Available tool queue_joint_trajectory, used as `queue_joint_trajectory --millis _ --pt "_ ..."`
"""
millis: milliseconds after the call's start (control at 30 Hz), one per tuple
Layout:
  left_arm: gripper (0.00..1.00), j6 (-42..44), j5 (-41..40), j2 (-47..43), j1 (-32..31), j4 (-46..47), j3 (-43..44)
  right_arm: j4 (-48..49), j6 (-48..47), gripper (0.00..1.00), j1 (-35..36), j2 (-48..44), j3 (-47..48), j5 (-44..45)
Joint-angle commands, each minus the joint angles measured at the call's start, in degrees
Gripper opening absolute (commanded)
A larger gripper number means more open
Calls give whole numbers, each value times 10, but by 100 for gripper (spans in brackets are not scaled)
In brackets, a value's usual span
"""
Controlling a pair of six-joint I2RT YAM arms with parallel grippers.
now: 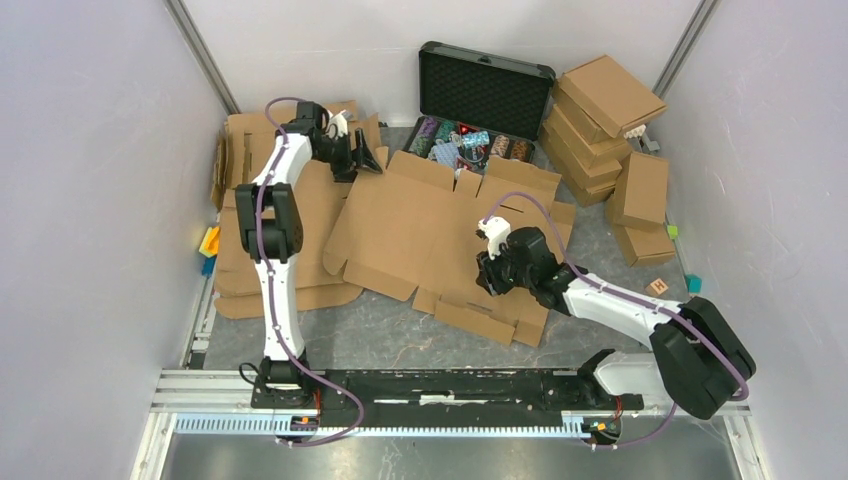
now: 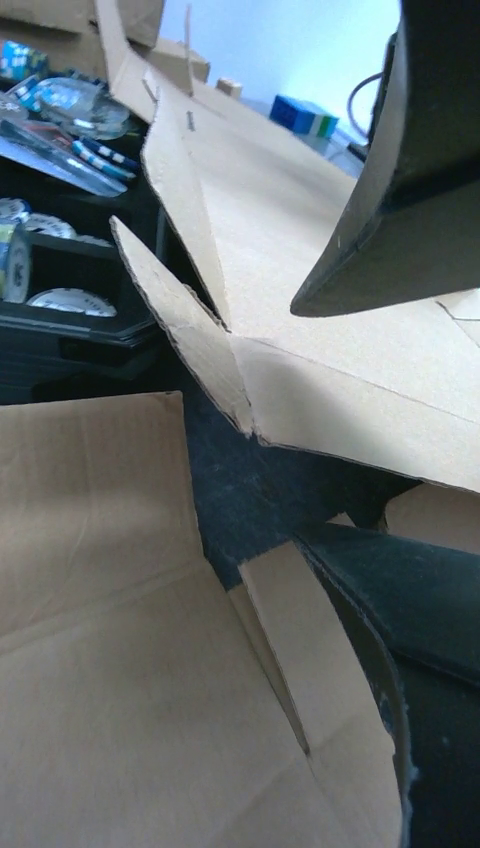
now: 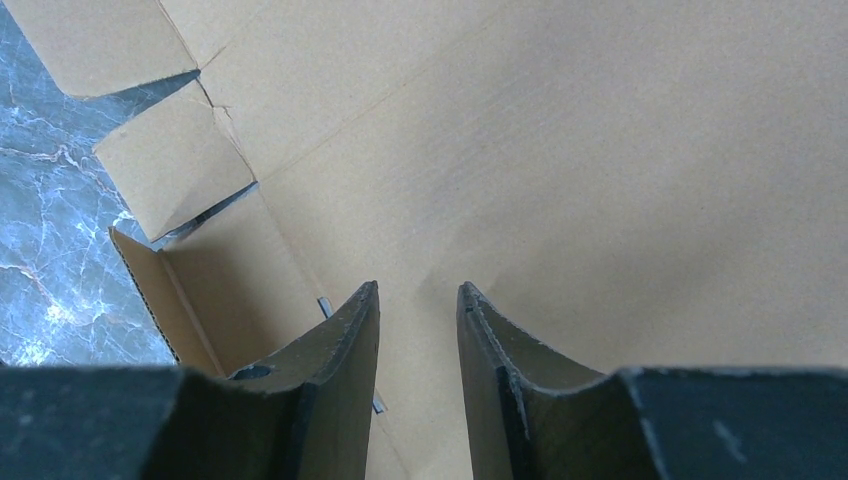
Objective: Fold the paper box
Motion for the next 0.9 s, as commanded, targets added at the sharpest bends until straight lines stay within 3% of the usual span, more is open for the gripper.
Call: queue_joint_trajectory --millis 0,267,300,433,567,633,700,867 --pt "74 -8 105 12 2 -10 24 2 -9 40 -2 -17 12 -4" --pt "7 -9 120 -34 3 -10 14 -9 -8 39 -14 -54 11 6" --pt "2 -7 115 -46 3 -10 12 -12 -7 39 -18 -64 10 8" --pt "2 6 96 -121 3 3 -20 -11 10 51 -43 -137 -2 32" --pt "2 1 76 -232 2 85 -122 -14 37 64 -83 -206 -8 88" --pt "2 -1 67 -284 2 125 -171 -28 58 86 -119 -229 -11 122" --pt "2 -8 56 -333 1 165 -223 -26 81 98 -164 -240 -12 133" --pt "2 -11 27 -448 -20 302 -362 46 129 98 -257 -211 -35 62"
